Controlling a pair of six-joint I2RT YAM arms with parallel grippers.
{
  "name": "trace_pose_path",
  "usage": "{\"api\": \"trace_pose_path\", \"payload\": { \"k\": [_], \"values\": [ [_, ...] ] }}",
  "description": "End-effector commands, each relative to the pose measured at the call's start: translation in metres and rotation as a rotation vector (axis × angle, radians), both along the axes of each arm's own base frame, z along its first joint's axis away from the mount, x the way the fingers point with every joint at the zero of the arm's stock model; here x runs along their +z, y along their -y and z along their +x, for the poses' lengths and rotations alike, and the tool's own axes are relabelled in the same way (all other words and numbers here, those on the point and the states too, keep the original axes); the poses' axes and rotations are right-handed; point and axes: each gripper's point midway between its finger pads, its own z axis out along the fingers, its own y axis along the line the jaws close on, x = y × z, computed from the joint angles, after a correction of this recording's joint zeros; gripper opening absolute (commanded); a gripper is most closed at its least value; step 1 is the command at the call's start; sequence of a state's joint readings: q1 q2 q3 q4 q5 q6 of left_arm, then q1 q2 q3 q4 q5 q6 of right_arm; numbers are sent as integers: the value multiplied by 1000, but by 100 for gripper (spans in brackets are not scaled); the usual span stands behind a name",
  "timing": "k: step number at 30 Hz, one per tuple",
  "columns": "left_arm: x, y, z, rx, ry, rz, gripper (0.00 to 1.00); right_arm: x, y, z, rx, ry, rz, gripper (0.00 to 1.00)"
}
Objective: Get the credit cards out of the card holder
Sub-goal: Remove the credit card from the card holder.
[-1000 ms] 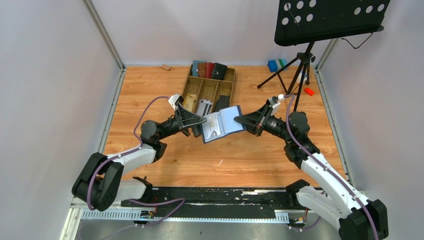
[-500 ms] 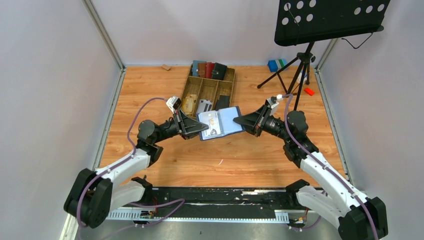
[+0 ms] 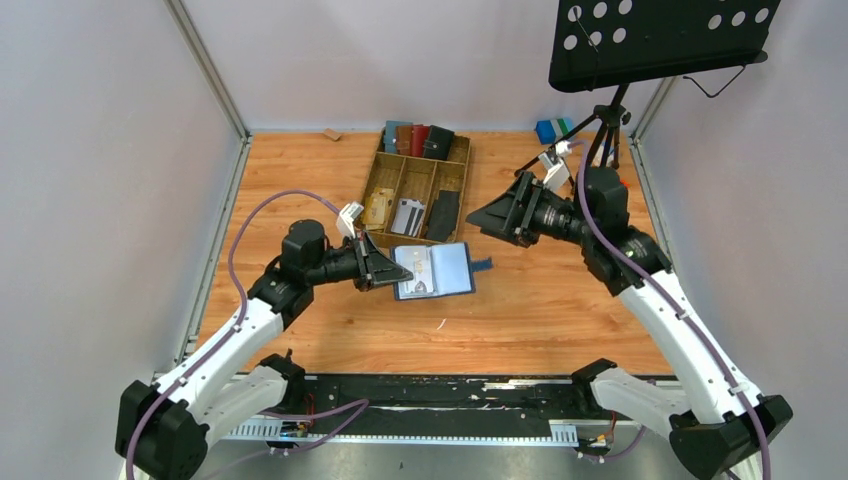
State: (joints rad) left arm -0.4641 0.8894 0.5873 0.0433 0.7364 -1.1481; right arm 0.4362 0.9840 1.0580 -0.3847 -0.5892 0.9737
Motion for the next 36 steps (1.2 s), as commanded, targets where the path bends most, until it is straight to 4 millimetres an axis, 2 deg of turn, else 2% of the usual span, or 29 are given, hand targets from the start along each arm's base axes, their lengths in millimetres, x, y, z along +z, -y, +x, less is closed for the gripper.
{"api": "trace_pose_path", "payload": {
  "k": [1, 4, 8, 10, 15, 23, 30, 36],
  "values": [
    [-18, -6, -2, -32, -2, 150, 0, -26, 30, 6, -30, 59, -350, 60],
    [-20, -6, 0, -42, -1, 183, 0, -14, 26, 8, -2, 121, -340, 53],
    [-10, -1, 4, -51, 6, 138, 0, -2, -9, -2, 139, 151, -130, 42],
    [-6, 3, 5, -67, 5, 114, 0, -10, -19, -6, 172, 135, -98, 40],
    [12, 10, 8, -78, 36, 35, 0, -31, -28, -9, 196, 81, -56, 32],
    [36, 17, 9, -112, 68, -71, 0, -49, -48, -26, 320, 29, -45, 32],
    [44, 19, 4, -125, 63, -144, 0, -57, -58, -29, 350, 2, -44, 31],
    [48, 19, 0, -140, 56, -193, 0, -52, -64, -29, 373, -8, 3, 28]
  ]
}}
